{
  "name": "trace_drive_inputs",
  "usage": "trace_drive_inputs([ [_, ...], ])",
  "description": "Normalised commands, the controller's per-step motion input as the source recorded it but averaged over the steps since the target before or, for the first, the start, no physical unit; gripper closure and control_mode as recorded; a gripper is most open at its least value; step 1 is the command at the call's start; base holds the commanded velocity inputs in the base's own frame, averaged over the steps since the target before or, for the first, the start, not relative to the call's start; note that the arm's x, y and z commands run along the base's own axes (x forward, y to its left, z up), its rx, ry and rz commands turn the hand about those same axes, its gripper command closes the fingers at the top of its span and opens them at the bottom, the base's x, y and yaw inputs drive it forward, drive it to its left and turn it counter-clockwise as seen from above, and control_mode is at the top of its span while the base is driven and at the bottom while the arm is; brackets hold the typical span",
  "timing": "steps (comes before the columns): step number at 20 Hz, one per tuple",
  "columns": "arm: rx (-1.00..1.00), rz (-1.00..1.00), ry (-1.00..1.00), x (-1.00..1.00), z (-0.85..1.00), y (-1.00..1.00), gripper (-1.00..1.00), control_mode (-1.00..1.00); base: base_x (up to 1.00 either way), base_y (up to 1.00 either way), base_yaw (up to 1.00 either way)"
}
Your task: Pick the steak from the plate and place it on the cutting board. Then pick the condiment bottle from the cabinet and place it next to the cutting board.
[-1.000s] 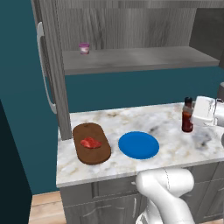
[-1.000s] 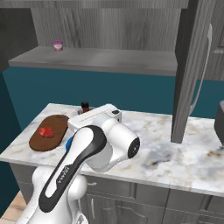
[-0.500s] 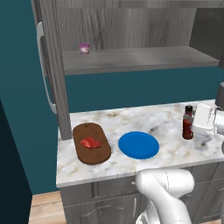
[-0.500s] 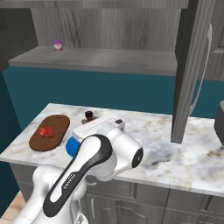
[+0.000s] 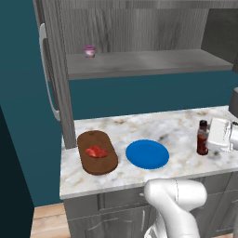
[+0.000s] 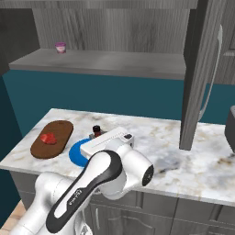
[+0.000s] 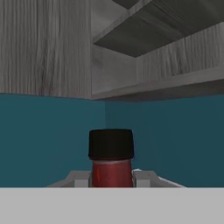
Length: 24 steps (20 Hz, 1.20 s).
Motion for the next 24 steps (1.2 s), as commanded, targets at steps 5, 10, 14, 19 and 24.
trace_drive_inputs([
  [5,0.0,0.0,0.0,-0.01,-0.29,-0.07,1.0,-1.0,0.0,0.0,0.0],
  [10,0.0,0.0,-0.02,0.0,-0.34,-0.01,1.0,-1.0,0.0,0.0,0.0],
  [14,0.0,0.0,-0.02,0.0,-0.35,0.0,1.0,-1.0,0.0,0.0,0.0],
  [19,0.01,0.0,-0.01,0.03,-0.33,0.0,1.0,-1.0,0.0,0.0,0.0],
  [24,0.01,0.0,0.0,0.02,-0.26,0.0,1.0,-1.0,0.0,0.0,0.0],
])
